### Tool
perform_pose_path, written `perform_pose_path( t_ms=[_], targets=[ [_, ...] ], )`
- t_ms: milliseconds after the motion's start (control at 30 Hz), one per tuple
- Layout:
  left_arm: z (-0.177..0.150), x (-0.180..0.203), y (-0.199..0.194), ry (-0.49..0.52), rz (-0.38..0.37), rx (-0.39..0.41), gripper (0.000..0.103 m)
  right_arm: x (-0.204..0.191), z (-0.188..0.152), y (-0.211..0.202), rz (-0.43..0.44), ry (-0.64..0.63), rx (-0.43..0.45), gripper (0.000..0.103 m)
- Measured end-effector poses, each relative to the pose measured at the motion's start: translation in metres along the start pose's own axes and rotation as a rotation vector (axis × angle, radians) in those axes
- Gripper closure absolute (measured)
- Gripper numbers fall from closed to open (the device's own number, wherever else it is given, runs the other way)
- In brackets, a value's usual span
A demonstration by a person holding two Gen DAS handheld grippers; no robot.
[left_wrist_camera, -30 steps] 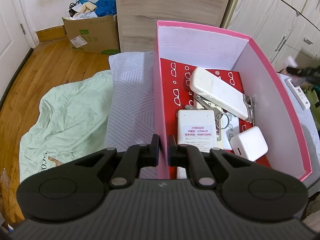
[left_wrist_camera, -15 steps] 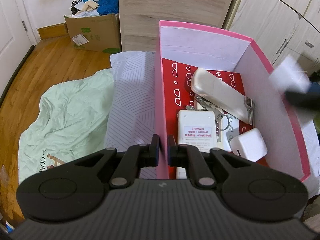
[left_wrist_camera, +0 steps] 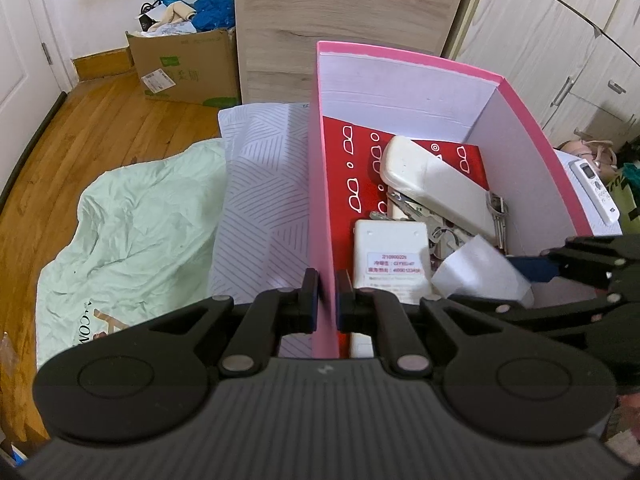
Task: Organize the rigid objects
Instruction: 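Lower the white square plug into the pink box and open the right tool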
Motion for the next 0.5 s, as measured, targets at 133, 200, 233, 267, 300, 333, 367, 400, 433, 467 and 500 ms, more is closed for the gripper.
perform_pose_path(
  t_ms=[133, 200, 233, 267, 300, 333, 367, 400, 433, 467, 500],
  targets=[
    [0.0, 0.001, 0.0, 0.002, 0.002, -0.001, 0.096, 0.001, 0.002, -0.006, 0.068, 0.039, -0.018, 0.042],
    [0.0, 0.001, 0.0, 0.004, 0.006, 0.0, 0.096, 0.0, 0.006, -0.019, 0.101, 0.053, 0.009, 0.041],
    [0.0, 0.002, 0.0, 0.005, 0.008, 0.001, 0.096, 0.001, 0.008, -0.027, 0.107, 0.056, 0.031, 0.041],
    [0.0, 0.002, 0.0, 0.003, 0.009, -0.001, 0.096, 0.003, 0.01, -0.036, 0.106, 0.055, 0.058, 0.041],
    [0.001, 0.002, 0.0, -0.002, 0.009, -0.001, 0.096, 0.005, 0.011, -0.047, 0.103, 0.049, 0.092, 0.041],
    [0.001, 0.002, 0.0, -0.003, 0.011, -0.002, 0.096, 0.009, 0.012, -0.056, 0.101, 0.046, 0.119, 0.04],
    [0.001, 0.002, 0.001, -0.002, 0.012, -0.001, 0.096, 0.014, 0.012, -0.067, 0.101, 0.046, 0.149, 0.04],
    [0.001, 0.003, 0.001, -0.002, 0.014, -0.001, 0.096, 0.02, 0.011, -0.077, 0.103, 0.047, 0.176, 0.04],
    [0.002, 0.003, 0.001, -0.003, 0.017, -0.001, 0.096, 0.026, 0.01, -0.086, 0.104, 0.049, 0.201, 0.04],
    [0.002, 0.003, 0.001, -0.003, 0.018, -0.001, 0.096, 0.034, 0.008, -0.097, 0.101, 0.05, 0.234, 0.039],
    [0.002, 0.004, 0.001, -0.003, 0.02, -0.001, 0.096, 0.041, 0.006, -0.106, 0.096, 0.049, 0.264, 0.037]
  ],
)
Point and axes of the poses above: each gripper's, at about its wrist camera, not at the fingertips, and y roughly the way its jaws point, x to its right, z to its top, the point moved 5 cm from there along y, roughly the way its jaws point, and after that the axes turned 2 degrees about z, right-handed, at the moved point
